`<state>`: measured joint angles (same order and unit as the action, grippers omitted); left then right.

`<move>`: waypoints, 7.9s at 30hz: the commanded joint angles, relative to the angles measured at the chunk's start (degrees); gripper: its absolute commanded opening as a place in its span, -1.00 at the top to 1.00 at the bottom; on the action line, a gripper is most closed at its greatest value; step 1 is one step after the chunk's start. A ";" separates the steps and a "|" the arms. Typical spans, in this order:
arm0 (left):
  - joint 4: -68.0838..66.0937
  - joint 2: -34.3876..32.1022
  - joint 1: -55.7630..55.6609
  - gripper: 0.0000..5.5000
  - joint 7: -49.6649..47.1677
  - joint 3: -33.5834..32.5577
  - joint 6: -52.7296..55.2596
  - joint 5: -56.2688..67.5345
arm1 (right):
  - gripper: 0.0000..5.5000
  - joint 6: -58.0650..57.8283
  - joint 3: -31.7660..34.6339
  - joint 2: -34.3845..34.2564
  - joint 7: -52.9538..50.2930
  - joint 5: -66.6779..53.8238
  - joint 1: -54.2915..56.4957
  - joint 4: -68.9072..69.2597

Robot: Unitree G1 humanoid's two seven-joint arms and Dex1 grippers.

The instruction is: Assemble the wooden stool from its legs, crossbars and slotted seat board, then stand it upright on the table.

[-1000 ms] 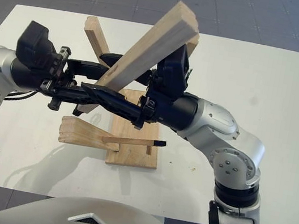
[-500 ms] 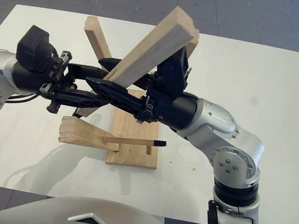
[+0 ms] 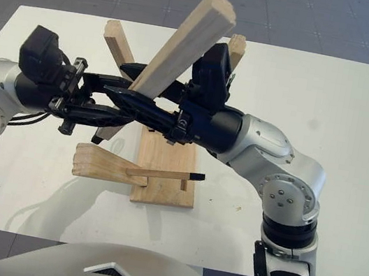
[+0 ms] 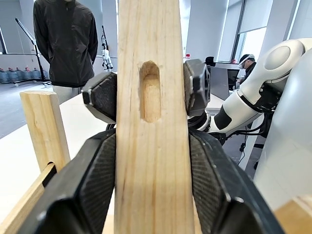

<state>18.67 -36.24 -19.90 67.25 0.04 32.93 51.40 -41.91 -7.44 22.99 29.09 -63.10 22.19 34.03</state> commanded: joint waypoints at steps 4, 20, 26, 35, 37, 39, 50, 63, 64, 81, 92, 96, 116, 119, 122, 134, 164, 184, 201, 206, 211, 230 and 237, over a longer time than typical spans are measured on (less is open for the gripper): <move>-1.77 0.60 -0.11 0.07 -3.29 -0.47 0.92 -1.41 | 0.25 -0.15 -1.59 -1.80 2.88 -0.86 2.42 1.56; -3.75 -0.95 3.06 -0.59 -2.14 -10.65 0.29 1.17 | 0.25 0.27 5.42 5.06 6.59 0.91 -2.13 -0.37; -4.80 -3.69 7.45 -0.59 0.23 -16.16 -1.60 0.90 | 0.25 0.97 11.26 9.22 9.24 1.70 -5.65 -1.68; -4.74 -6.18 15.45 -0.59 3.93 -19.80 -4.73 -1.32 | 0.25 3.39 17.85 13.79 13.56 4.43 -11.19 -2.49; -5.56 -7.01 17.37 -0.59 5.58 -19.91 -6.74 -3.19 | 0.25 4.01 19.74 14.95 15.23 4.49 -12.54 -2.59; -6.62 -7.29 19.52 -0.59 7.90 -20.24 -9.65 -5.01 | 0.25 5.08 21.48 16.25 17.57 5.28 -14.21 -3.17; -8.19 -8.10 27.87 -0.59 12.33 -19.58 -18.65 -12.43 | 0.25 10.31 25.74 24.12 33.96 11.81 -24.85 -6.62; -6.90 -8.50 30.58 -0.59 15.17 -13.90 -19.62 -14.64 | 0.25 23.88 13.31 23.64 40.33 28.34 -27.78 -4.80; -7.00 -8.45 30.46 -0.59 15.13 -13.58 -19.67 -14.75 | 0.25 24.17 12.67 23.38 39.94 28.60 -27.84 -4.25; -7.70 -8.42 29.70 -0.59 14.57 -12.32 -19.56 -14.75 | 0.25 24.56 11.30 22.70 38.12 27.68 -28.29 -1.19; -9.05 -8.62 28.56 -0.59 14.88 -12.13 -19.78 -14.48 | 0.25 32.51 10.89 20.09 40.92 28.59 -32.47 -4.29; -9.03 -8.62 29.20 -0.59 14.94 -13.02 -19.89 -13.96 | 0.25 35.18 9.52 18.47 40.44 29.97 -33.23 -4.81; -8.52 -8.91 29.19 -0.59 14.76 -13.88 -19.18 -13.34 | 0.25 37.04 8.73 18.78 39.03 30.31 -34.53 -3.12; -8.43 -8.74 29.52 -0.59 14.60 -13.93 -19.33 -13.44 | 0.25 36.80 9.29 19.48 39.02 30.07 -34.14 -3.09; -8.36 -8.76 29.58 -0.59 14.44 -14.12 -19.23 -13.36 | 0.25 36.35 9.84 19.88 38.97 29.67 -34.12 -2.50; -8.35 -8.76 29.63 -0.59 14.14 -14.28 -19.18 -13.53 | 0.25 36.54 7.14 18.27 38.07 31.12 -35.48 -3.86; -3.65 -8.28 31.31 -0.59 10.81 -15.93 -15.58 -11.78 | 0.25 33.04 -2.44 22.51 30.05 40.76 -35.90 -4.59; -0.03 -10.09 37.24 -0.59 14.83 -21.81 -14.90 -6.45 | 0.25 29.08 -8.56 26.55 30.07 39.96 -29.16 -8.74; 2.99 -9.59 41.06 -0.59 16.03 -23.82 -14.68 -4.24 | 0.25 21.02 -12.02 27.52 31.64 36.52 -22.67 -10.14; 3.08 -9.42 40.78 -0.59 15.06 -23.41 -14.56 -4.27 | 0.25 21.28 -12.25 27.09 31.04 36.51 -22.70 -9.39; 5.76 -9.20 40.45 -0.59 12.93 -22.98 -13.41 -3.12 | 0.25 19.52 -18.48 25.01 29.64 40.58 -21.63 -8.79; 14.68 -1.68 29.69 -0.59 -23.44 -28.82 -9.37 0.26 | 0.25 19.19 -24.16 20.42 21.51 43.88 -18.22 -13.41; 22.82 -2.17 28.19 -0.59 -36.35 -30.13 -5.49 5.75 | 0.25 19.60 -24.42 18.79 19.75 44.65 -17.96 -15.46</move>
<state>38.93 -38.11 8.67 35.36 -30.16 25.59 57.15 -15.45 -27.21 40.20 48.86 -24.82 8.15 25.62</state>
